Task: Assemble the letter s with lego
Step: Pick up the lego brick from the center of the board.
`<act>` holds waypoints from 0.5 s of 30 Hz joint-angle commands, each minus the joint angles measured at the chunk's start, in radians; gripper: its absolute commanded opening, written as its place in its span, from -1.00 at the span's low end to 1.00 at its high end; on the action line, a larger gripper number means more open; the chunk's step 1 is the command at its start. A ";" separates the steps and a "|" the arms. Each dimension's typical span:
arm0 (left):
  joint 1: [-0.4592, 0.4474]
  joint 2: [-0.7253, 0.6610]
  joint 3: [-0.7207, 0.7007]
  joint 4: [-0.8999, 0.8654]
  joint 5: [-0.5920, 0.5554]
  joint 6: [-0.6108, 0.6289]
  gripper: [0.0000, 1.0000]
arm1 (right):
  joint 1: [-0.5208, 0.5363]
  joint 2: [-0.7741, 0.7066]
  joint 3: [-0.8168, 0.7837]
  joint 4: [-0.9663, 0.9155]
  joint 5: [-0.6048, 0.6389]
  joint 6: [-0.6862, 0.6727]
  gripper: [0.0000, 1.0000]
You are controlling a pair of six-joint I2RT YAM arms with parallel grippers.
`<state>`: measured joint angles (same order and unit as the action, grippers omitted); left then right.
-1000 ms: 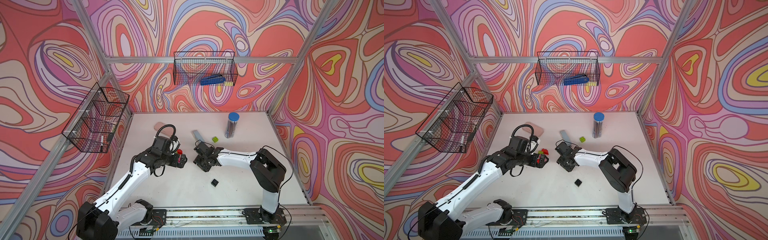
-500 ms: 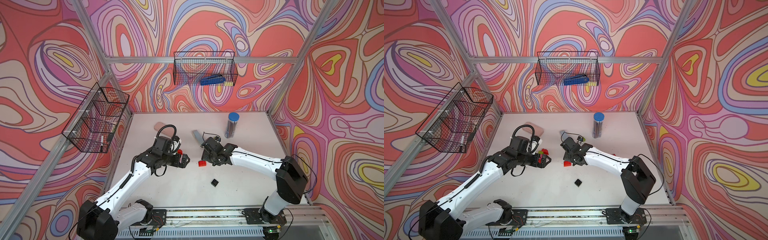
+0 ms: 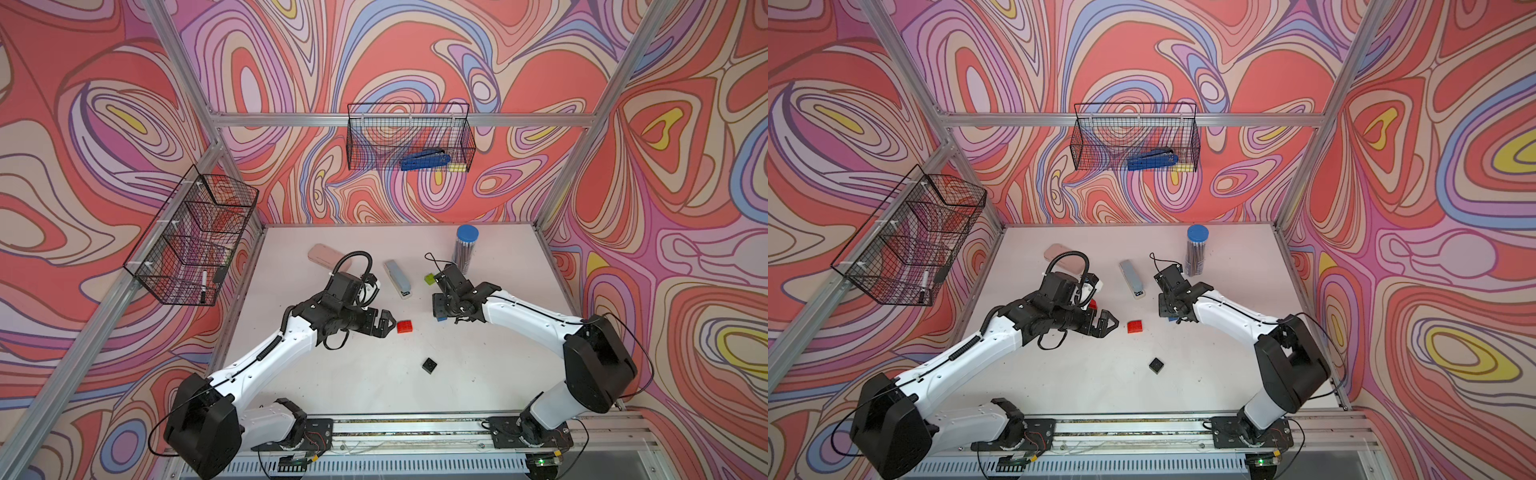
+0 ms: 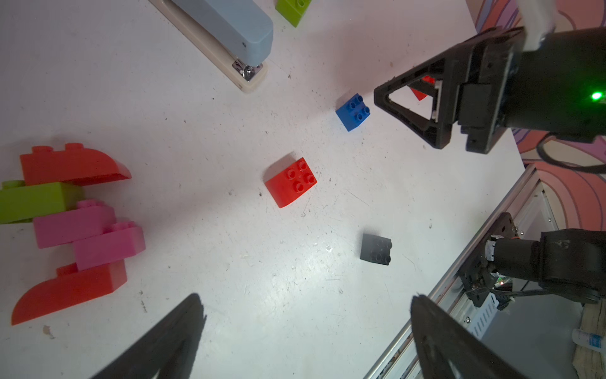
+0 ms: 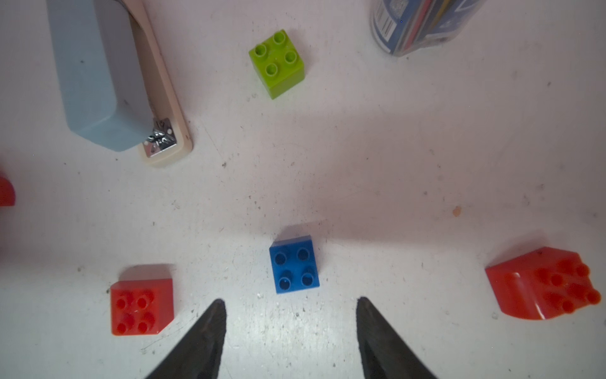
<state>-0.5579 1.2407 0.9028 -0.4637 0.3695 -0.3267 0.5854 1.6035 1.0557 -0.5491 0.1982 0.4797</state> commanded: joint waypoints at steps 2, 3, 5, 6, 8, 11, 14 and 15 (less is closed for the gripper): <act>-0.007 0.011 0.039 0.016 0.003 -0.012 1.00 | -0.028 0.059 -0.001 0.028 -0.064 -0.063 0.21; -0.007 0.011 0.039 0.012 0.000 -0.011 1.00 | -0.031 0.070 0.002 0.030 -0.071 -0.064 0.21; -0.008 0.011 0.039 0.007 0.000 -0.008 1.00 | -0.033 0.086 -0.001 0.047 -0.089 -0.063 0.19; -0.009 0.012 0.039 0.005 -0.001 -0.008 1.00 | -0.034 0.095 0.001 0.049 -0.091 -0.061 0.18; -0.008 0.013 0.039 0.001 0.000 -0.006 1.00 | -0.040 0.112 0.004 0.057 -0.105 -0.061 0.13; -0.008 0.013 0.036 -0.003 -0.006 -0.004 1.00 | -0.045 0.130 0.002 0.072 -0.117 -0.056 0.06; -0.009 0.013 0.038 -0.008 -0.005 -0.003 1.00 | -0.048 0.149 0.009 0.059 -0.107 -0.051 0.00; -0.009 0.013 0.038 -0.009 -0.005 -0.001 1.00 | -0.048 0.151 0.010 0.056 -0.104 -0.048 -0.01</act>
<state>-0.5632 1.2457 0.9165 -0.4599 0.3668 -0.3264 0.5434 1.7378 1.0554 -0.5011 0.0990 0.4301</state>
